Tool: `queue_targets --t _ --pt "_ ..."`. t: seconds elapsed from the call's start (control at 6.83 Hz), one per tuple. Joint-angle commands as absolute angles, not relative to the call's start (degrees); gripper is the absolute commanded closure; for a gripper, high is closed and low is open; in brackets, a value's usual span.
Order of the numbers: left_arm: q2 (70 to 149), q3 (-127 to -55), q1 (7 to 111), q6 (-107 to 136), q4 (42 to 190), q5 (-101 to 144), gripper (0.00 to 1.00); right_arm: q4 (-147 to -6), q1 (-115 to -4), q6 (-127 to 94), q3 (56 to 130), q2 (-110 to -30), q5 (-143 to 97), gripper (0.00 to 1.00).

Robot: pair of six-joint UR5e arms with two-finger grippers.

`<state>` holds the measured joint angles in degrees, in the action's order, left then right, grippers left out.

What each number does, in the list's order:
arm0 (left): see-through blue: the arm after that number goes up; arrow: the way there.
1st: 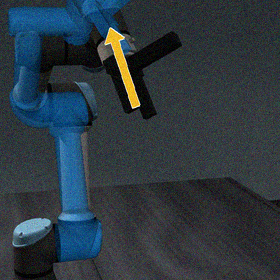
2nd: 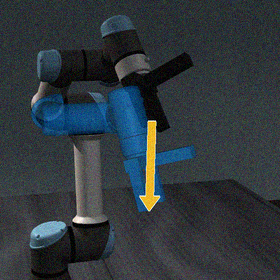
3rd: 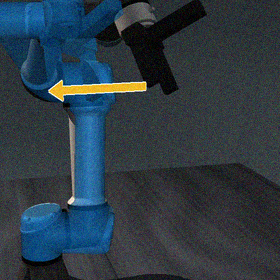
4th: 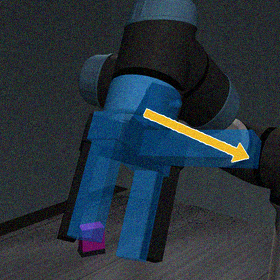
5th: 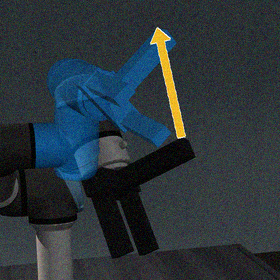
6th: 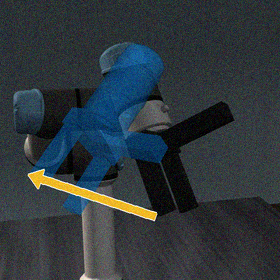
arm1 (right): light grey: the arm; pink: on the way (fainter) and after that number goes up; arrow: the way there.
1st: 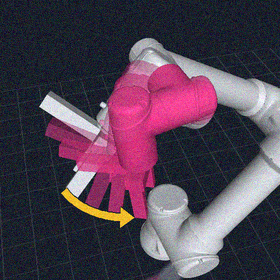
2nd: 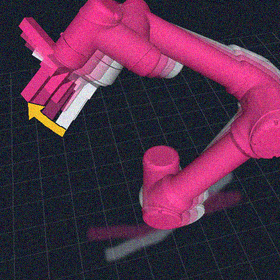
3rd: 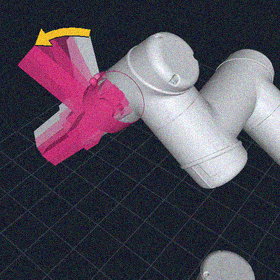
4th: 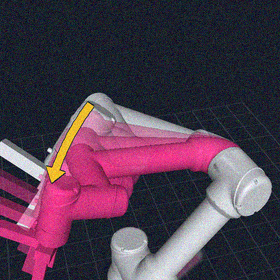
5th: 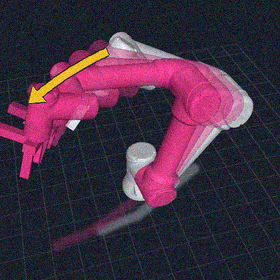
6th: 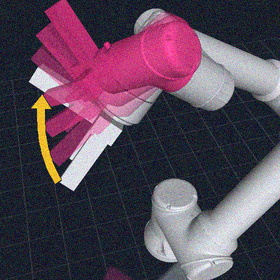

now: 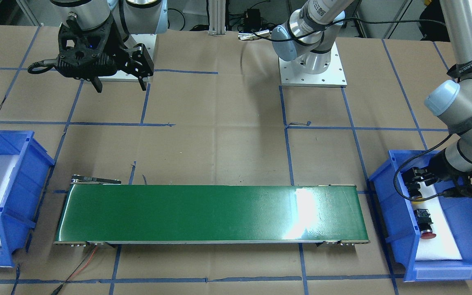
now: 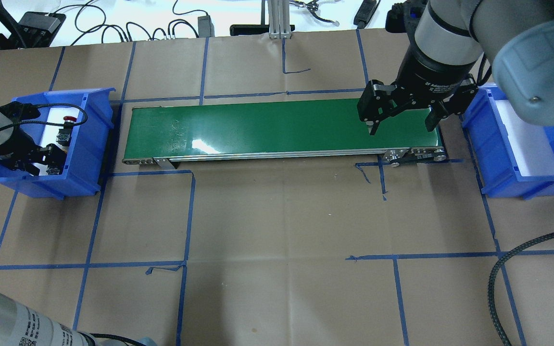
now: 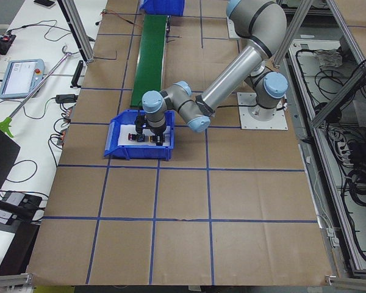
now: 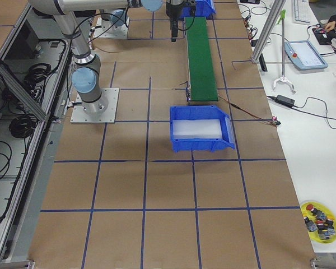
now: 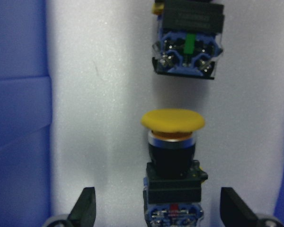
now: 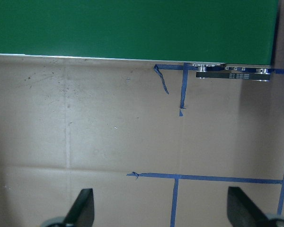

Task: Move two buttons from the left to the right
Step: 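Lower the left gripper and grasp the yellow-capped button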

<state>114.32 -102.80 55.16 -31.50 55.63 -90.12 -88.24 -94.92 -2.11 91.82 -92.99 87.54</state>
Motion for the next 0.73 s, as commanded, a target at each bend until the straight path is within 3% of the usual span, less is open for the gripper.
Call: queue_targets --t 0.0,0.29,0.59 --pt "114.8 -102.1 55.8 -31.2 55.5 -89.9 0.67 -88.2 -94.9 -2.2 91.8 -93.0 87.5 0.00" --pt "114.4 -101.1 56.0 -31.3 55.5 -89.7 0.89 -88.2 -94.9 -2.2 91.8 -93.0 87.5 0.00" --pt "110.8 -97.1 56.5 -31.7 59.3 -89.3 0.89 -88.3 -94.9 -2.2 91.8 -93.0 87.5 0.00"
